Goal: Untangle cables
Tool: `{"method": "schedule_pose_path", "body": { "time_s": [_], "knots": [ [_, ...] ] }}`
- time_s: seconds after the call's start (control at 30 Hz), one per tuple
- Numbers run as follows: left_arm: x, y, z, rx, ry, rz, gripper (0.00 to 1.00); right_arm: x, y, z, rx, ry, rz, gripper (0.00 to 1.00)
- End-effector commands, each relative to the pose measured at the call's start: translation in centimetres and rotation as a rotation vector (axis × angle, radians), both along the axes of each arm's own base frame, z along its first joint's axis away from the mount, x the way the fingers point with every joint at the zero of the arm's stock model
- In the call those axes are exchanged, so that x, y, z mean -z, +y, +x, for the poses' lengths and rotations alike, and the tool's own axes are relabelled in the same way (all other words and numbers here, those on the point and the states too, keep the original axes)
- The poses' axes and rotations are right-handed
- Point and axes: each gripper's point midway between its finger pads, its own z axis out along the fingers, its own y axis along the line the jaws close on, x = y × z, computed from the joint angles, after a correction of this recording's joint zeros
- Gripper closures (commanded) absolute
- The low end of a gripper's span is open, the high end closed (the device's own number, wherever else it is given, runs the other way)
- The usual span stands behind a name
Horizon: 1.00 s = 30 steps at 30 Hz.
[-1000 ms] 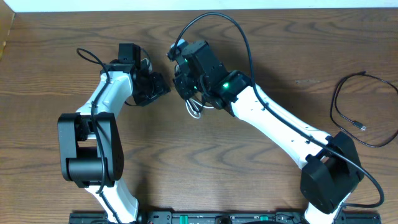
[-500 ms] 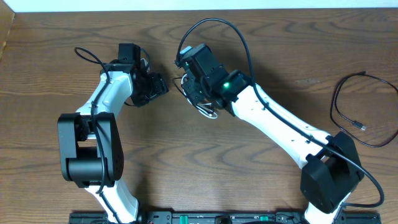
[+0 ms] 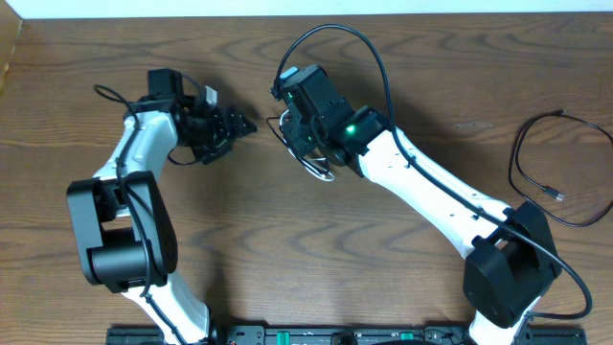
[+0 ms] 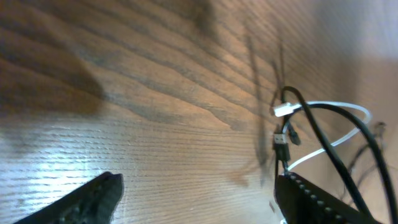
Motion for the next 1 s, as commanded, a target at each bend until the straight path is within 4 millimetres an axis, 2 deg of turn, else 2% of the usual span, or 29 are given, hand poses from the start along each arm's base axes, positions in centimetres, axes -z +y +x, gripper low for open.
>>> {"method": "schedule_pose_path", "body": {
  "time_s": [0.0,0.37,0.63,0.8,0.97],
  "knots": [
    [-0.4,-0.9,-0.3,0.036,-0.015,-0.065,0.12,-1.1,0.1,0.2,0.008,-0.012,0.028,0.99],
    [0.0,-1.8,-0.3,0.062,-0.016,-0.018,0.12,-1.4,0.5,0.2,0.001,-0.021,0.039,0.99],
    [0.6,-1.1,-0.2,0.041,-0.006,0.037,0.12,-2.0,0.6,1.0,-0.01,-0.064,0.047,0.99],
    [0.6,-1.1,-0.2,0.04,-0.005,0.037,0.12,-4.2,1.9,1.8,-0.028,-0.13,0.124,0.99],
    [0.6,-1.1,-0.2,0.04,-0.005,0.037,0.12,-8.6,3.3,1.8,-0.06,-0.233,0.236,0.99]
  ]
}}
